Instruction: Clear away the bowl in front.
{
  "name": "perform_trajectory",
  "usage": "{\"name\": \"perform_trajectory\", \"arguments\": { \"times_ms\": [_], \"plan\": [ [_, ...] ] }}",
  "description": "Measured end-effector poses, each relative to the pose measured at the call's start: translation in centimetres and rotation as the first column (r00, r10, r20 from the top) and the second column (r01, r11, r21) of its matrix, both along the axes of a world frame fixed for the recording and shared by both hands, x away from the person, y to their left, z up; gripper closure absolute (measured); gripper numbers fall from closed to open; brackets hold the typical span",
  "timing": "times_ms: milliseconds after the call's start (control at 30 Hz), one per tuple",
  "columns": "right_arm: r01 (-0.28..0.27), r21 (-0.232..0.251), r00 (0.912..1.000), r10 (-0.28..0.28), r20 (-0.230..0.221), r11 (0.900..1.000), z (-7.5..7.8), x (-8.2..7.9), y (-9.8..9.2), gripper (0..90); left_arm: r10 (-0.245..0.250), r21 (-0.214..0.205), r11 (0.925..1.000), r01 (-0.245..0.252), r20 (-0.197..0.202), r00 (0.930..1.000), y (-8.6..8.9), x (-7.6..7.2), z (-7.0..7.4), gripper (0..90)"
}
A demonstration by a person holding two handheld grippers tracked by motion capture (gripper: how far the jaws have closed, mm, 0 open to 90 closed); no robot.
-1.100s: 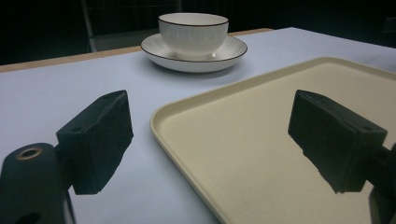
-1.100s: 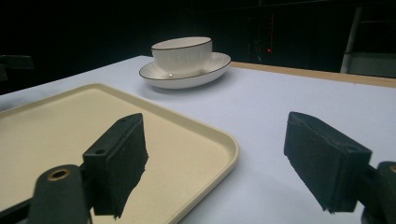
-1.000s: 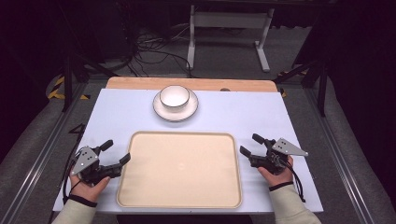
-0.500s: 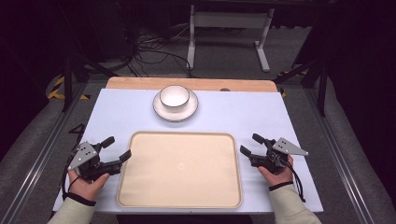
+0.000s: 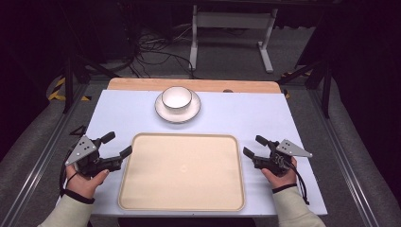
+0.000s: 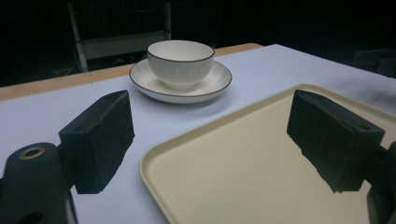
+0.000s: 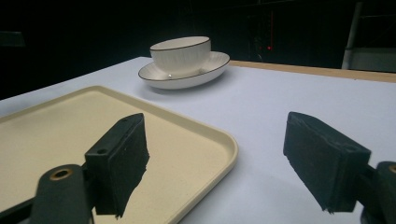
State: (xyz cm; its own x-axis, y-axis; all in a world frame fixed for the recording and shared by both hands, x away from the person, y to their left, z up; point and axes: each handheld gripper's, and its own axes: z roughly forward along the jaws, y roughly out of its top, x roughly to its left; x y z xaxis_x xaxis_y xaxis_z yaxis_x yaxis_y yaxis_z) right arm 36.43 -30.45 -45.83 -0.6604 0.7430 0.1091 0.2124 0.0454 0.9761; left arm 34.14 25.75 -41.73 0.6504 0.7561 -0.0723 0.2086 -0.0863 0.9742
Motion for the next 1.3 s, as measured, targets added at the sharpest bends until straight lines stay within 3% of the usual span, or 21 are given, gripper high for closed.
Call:
{"name": "perform_trajectory", "arguments": {
  "times_ms": [133, 500, 633, 800, 1000, 1300],
  "plan": [
    [0.000, 0.000, 1.0000, 0.000, 0.000, 1.0000, 0.0, 0.0, 0.0, 22.3, -0.014, 0.011, 0.9998, 0.014, 0.008, 0.9999, -0.3, 0.1, 1.2, 15.1],
    [0.000, 0.002, 1.0000, 0.000, -0.002, 1.0000, 0.0, 0.0, 0.0, 22.4, -0.033, 0.024, 0.9992, 0.032, 0.011, 0.9994, -1.0, 1.2, 2.5, 15.5],
    [0.000, 0.000, 1.0000, 0.000, -0.001, 1.0000, 0.0, 0.0, 0.0, 22.4, -0.040, 0.053, 0.9978, 0.040, 0.012, 0.9991, -1.6, 2.1, 3.1, 16.0],
    [-0.001, -0.003, 1.0000, 0.001, -0.001, 1.0000, 0.0, 0.0, 0.0, 22.4, -0.051, 0.052, 0.9974, 0.050, 0.008, 0.9987, -2.2, 3.2, 3.6, 16.0],
    [0.000, -0.004, 1.0000, 0.000, 0.000, 1.0000, 0.0, 0.0, 0.0, 22.4, -0.081, 0.082, 0.9934, 0.080, -0.001, 0.9967, -3.5, 4.9, 4.2, 15.8],
    [0.001, -0.005, 1.0000, -0.001, -0.001, 1.0000, 0.0, 0.0, 0.0, 22.5, -0.092, 0.081, 0.9924, 0.093, -0.010, 0.9957, -4.8, 7.2, 5.1, 15.3]
  ]
}}
